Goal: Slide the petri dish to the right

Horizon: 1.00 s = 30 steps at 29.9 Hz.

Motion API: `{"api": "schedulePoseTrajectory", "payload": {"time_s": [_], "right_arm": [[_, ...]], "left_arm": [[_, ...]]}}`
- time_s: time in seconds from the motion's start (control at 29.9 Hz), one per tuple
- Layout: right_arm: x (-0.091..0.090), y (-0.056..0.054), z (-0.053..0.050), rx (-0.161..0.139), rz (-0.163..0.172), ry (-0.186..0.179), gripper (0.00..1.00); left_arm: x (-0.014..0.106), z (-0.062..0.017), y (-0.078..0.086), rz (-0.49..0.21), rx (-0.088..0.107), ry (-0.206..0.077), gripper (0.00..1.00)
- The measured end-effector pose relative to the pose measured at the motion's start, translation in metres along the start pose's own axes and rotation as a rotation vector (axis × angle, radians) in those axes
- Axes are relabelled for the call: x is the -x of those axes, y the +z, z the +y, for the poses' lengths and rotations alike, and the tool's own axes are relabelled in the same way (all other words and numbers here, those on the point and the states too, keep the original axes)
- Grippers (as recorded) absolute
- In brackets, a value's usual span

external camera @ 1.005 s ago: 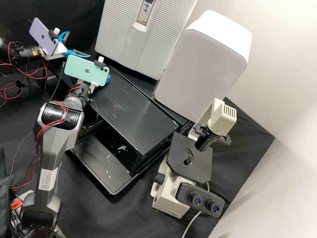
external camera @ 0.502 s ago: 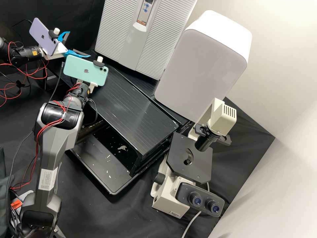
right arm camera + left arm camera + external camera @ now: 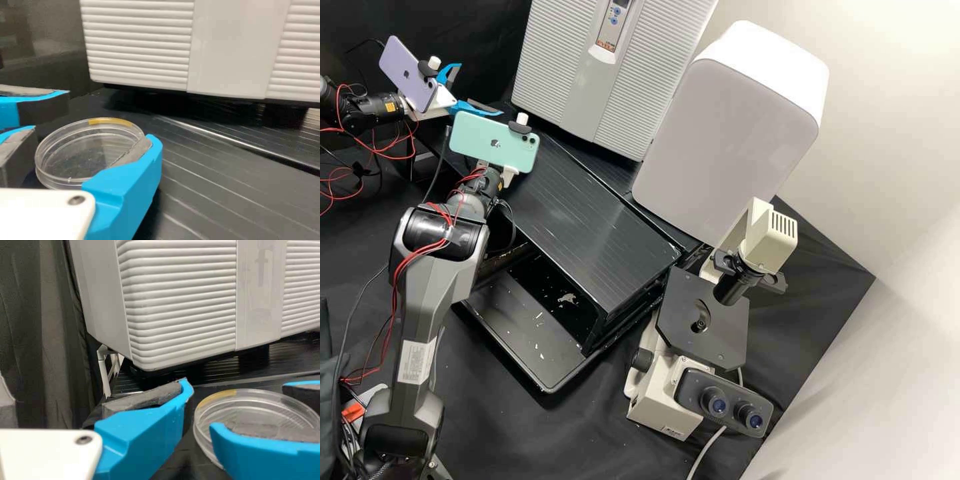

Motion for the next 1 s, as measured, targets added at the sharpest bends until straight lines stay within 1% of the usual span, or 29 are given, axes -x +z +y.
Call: {"api": "schedulePoseTrajectory", "payload": {"time_s": [0.17,0.23,0.27,0.33,0.44,0.5,0.57,0.6,0.67,0.8,0.9,1.0], "right_arm": [[0.000,0.001,0.001,0.000,-0.015,0.009,0.00],[0.000,0.003,0.000,0.002,-0.028,0.012,0.00],[0.002,0.005,0.000,0.004,-0.040,0.012,0.00],[0.004,0.007,-0.001,0.021,-0.051,0.011,0.00],[0.010,0.009,0.001,0.053,-0.065,0.022,0.00],[0.014,0.010,0.003,0.078,-0.072,0.041,0.00],[0.020,0.014,0.003,0.093,-0.087,0.063,0.00],[0.023,0.014,0.004,0.101,-0.089,0.070,0.00],[0.029,0.017,0.003,0.116,-0.100,0.090,0.00],[0.038,0.017,0.001,0.145,-0.107,0.108,0.00],[0.044,0.018,-0.001,0.147,-0.109,0.103,0.00],[0.046,0.018,-0.001,0.148,-0.111,0.101,0.00]], "left_arm": [[0.000,0.0000,0.000,0.000,0.000,0.000,1.00],[0.000,0.0000,0.000,0.000,0.000,0.000,1.00],[0.000,0.0000,0.000,0.000,0.000,0.000,1.00],[0.000,0.0000,0.000,0.000,0.000,0.000,1.00],[0.000,0.0000,0.000,0.000,0.000,0.000,1.00],[0.000,0.0000,0.000,0.000,0.000,0.000,1.00],[0.000,0.0000,0.000,0.000,0.000,0.000,1.00],[0.000,0.0000,0.000,0.000,0.000,0.000,1.00],[0.000,0.0000,0.000,0.000,0.000,0.000,1.00],[0.000,0.0000,0.000,0.000,0.000,0.000,1.00],[0.000,0.0000,0.000,0.000,0.000,0.000,1.00],[0.000,0.0000,0.000,0.000,0.000,0.000,1.00]]}}
